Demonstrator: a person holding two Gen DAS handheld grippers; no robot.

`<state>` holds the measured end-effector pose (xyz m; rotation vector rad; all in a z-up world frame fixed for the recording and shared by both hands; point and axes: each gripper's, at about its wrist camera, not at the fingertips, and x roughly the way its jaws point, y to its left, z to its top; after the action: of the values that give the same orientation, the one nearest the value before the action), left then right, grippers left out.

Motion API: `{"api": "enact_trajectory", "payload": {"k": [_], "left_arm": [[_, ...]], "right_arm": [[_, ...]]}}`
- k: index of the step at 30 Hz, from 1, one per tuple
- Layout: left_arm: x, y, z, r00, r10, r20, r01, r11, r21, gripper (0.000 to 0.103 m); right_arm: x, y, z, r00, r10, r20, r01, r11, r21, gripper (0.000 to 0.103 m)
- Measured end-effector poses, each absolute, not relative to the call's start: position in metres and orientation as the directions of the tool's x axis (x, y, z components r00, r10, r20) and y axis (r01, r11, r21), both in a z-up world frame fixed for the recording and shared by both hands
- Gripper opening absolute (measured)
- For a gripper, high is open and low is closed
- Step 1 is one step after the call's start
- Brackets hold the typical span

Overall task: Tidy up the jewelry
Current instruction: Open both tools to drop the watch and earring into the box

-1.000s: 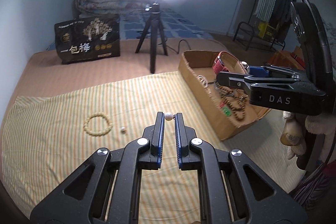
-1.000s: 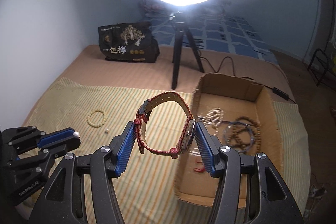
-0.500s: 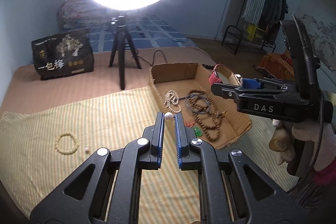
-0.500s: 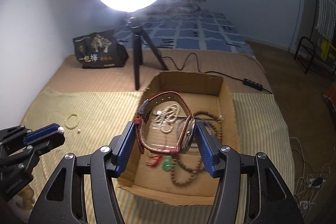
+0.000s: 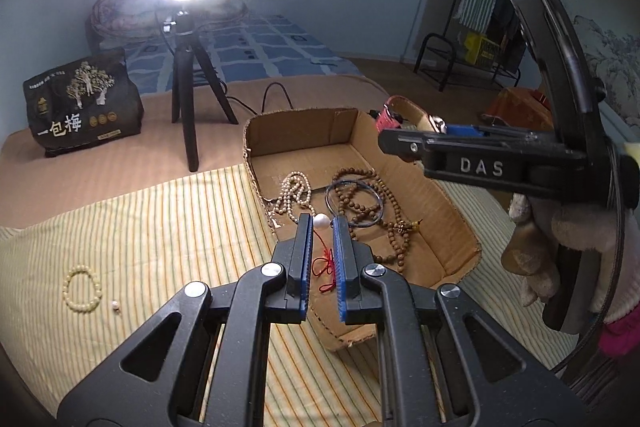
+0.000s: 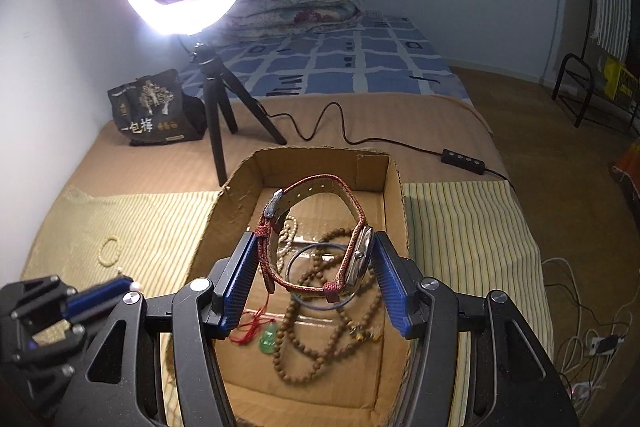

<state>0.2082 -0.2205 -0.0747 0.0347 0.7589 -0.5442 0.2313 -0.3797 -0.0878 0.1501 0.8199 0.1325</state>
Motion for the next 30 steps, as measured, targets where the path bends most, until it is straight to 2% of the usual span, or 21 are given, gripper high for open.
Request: {"api": "enact_trajectory", "payload": {"k": [18,20,22,23,30], "left_arm": [[0.227,-0.239,-0.092,0.562,-0.457,-0.689,0.483,0.858,-0.175,0.009],[0.227,-0.239,-0.093,0.553,-0.457,-0.697,0.479,0.859,-0.183,0.014],[0.226,-0.237,-0.093,0.561,-0.451,-0.694,0.469,0.864,-0.182,0.043],[0.225,-0.236,-0.093,0.568,-0.45,-0.689,0.465,0.866,-0.183,0.046],[0.223,-0.231,-0.089,0.577,-0.446,-0.684,0.454,0.871,-0.186,0.047]], "right_arm": [[0.263,-0.382,-0.11,0.639,0.176,-0.748,-0.026,0.978,0.208,0.059],[0.264,-0.383,-0.11,0.638,0.161,-0.753,-0.013,0.98,0.198,0.06],[0.264,-0.384,-0.109,0.638,0.154,-0.754,-0.003,0.98,0.197,0.061],[0.264,-0.385,-0.109,0.64,0.153,-0.753,0.001,0.98,0.2,0.064],[0.259,-0.389,-0.103,0.653,0.145,-0.743,0.014,0.979,0.203,0.065]]}}
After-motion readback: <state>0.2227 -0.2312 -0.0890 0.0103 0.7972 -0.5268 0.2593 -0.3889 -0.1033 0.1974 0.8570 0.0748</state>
